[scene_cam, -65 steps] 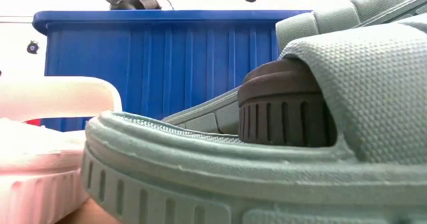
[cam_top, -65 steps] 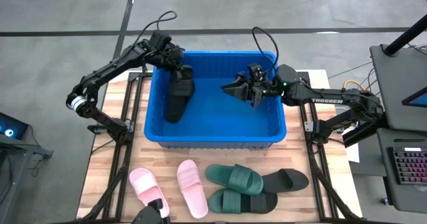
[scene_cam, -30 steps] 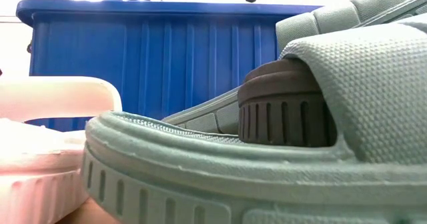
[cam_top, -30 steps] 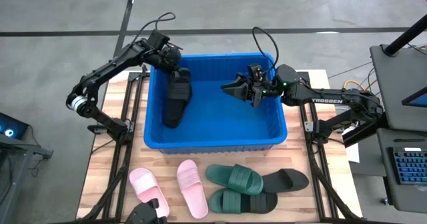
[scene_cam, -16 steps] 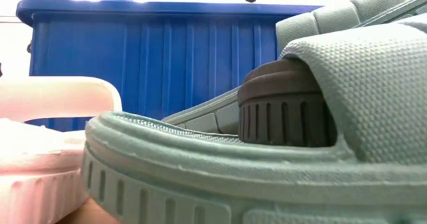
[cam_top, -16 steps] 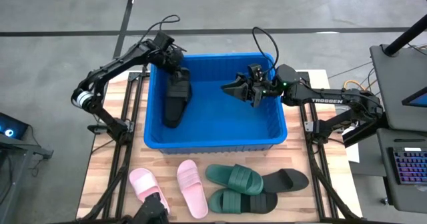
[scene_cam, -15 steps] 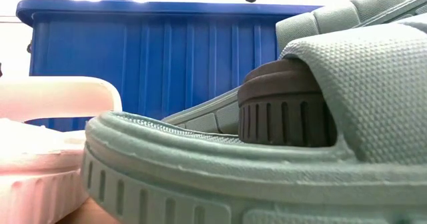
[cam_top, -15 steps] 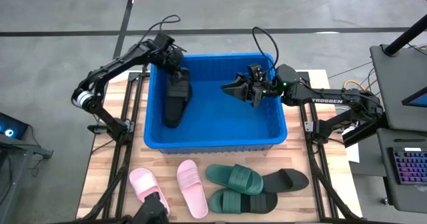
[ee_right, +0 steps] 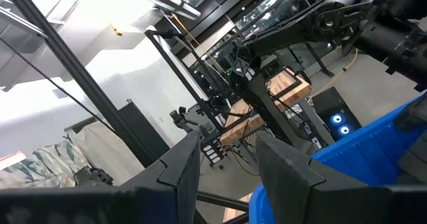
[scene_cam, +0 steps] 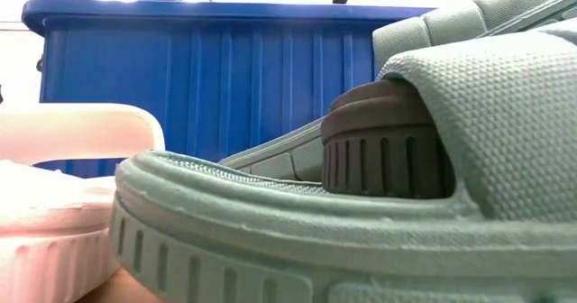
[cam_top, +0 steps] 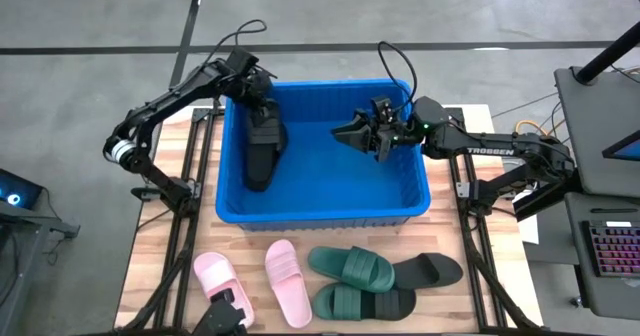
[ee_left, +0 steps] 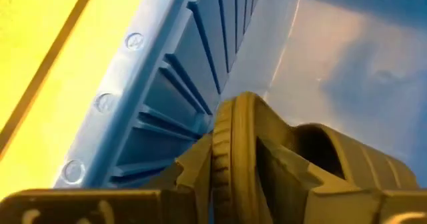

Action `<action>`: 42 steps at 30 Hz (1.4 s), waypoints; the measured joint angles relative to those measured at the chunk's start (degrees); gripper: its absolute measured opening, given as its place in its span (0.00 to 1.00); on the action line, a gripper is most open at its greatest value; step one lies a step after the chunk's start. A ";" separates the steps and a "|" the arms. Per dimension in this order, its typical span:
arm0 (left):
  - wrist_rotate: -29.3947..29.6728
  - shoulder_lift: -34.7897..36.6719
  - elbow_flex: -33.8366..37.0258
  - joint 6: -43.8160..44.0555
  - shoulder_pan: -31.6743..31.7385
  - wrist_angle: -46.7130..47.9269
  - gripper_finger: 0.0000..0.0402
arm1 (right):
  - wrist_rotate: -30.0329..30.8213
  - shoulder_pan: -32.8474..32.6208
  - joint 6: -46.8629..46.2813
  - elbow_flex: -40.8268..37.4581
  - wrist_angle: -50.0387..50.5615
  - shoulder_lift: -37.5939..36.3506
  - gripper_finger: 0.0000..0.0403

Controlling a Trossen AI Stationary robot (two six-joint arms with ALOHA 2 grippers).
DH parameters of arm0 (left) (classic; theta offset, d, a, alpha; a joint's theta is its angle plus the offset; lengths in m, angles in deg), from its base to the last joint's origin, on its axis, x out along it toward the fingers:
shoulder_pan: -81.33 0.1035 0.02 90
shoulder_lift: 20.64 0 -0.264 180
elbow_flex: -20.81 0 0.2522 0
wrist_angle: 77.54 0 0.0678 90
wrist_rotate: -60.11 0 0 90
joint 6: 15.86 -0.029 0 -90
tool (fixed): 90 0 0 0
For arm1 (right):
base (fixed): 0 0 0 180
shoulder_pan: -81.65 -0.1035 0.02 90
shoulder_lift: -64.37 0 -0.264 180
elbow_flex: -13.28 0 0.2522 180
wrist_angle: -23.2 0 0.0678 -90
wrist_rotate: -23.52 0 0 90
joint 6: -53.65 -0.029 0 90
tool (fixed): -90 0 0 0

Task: Pick and place slides into bin
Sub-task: Put the black slipper into the blue bin

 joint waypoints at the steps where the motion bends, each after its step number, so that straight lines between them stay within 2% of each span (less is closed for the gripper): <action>1: 0.18 0.00 0.00 -0.40 0.00 -0.08 0.26 | 0.00 0.00 0.00 0.00 0.00 0.00 0.34; 11: 1.00 0.02 0.00 -1.95 0.00 0.41 0.19 | 0.00 0.00 0.02 0.00 0.00 0.00 0.34; 25: 2.36 0.07 0.00 -2.02 -0.07 0.77 0.19 | 0.00 0.00 0.01 0.00 0.02 0.00 0.34; 29: 2.48 0.07 0.00 -2.02 -0.07 0.85 0.25 | 0.00 0.00 0.00 0.00 0.02 0.00 0.34; 42: 4.06 0.07 0.00 -1.85 -0.11 0.94 0.53 | -0.04 0.00 0.00 0.00 0.02 0.00 0.34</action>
